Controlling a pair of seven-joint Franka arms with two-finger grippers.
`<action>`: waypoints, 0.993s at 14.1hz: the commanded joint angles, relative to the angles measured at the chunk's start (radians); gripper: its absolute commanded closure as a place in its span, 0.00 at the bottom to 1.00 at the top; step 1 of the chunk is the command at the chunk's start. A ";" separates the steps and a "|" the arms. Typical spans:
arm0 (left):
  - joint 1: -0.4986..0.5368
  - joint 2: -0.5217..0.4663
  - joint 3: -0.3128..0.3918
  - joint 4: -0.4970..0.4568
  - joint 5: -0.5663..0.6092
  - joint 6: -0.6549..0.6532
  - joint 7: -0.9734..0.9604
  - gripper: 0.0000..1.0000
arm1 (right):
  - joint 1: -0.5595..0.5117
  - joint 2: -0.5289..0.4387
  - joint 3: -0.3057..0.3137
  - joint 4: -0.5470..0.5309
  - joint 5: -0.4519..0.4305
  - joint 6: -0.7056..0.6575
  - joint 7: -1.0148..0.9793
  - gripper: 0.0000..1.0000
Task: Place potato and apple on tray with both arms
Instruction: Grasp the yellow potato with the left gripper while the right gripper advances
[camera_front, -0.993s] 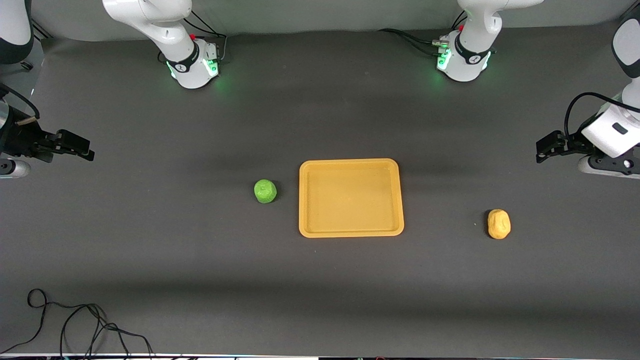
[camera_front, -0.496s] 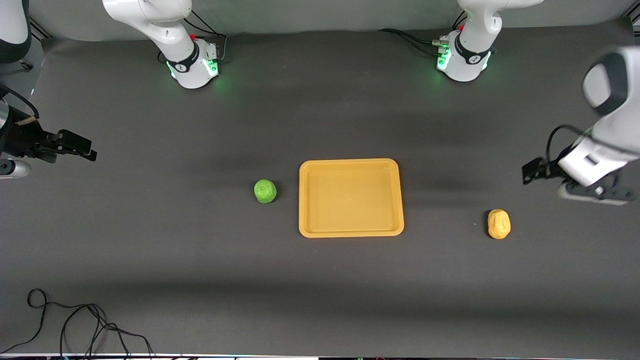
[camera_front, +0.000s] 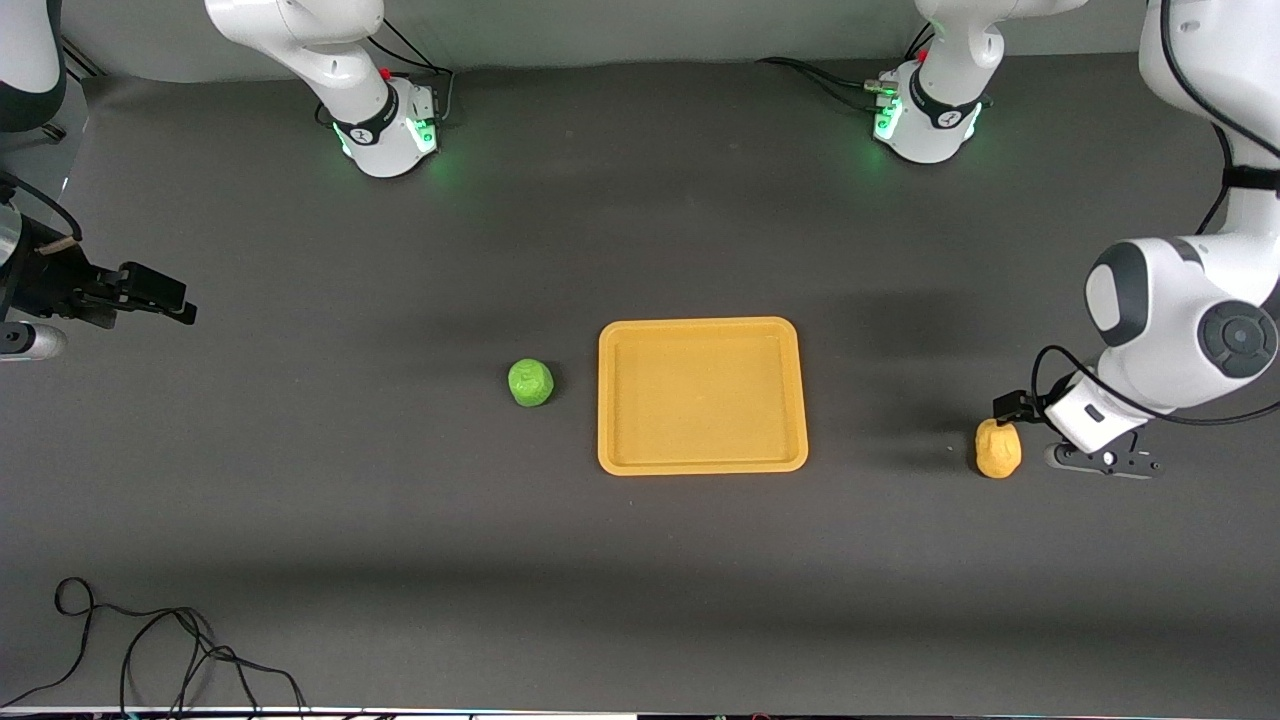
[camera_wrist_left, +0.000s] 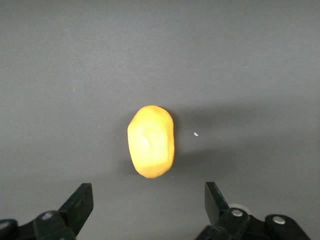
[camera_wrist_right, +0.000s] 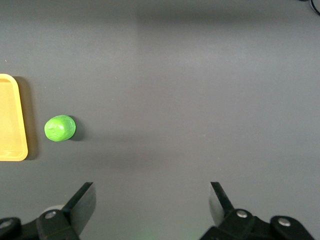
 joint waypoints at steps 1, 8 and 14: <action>0.013 0.133 -0.002 0.115 0.005 -0.021 0.028 0.01 | 0.025 0.004 0.001 0.004 0.007 -0.002 0.005 0.00; 0.006 0.236 -0.002 0.118 -0.126 0.025 0.020 0.28 | 0.301 -0.011 0.001 -0.140 0.010 0.129 0.392 0.00; -0.015 0.180 -0.013 0.181 -0.126 -0.129 -0.157 0.97 | 0.507 -0.037 0.000 -0.238 0.009 0.211 0.637 0.00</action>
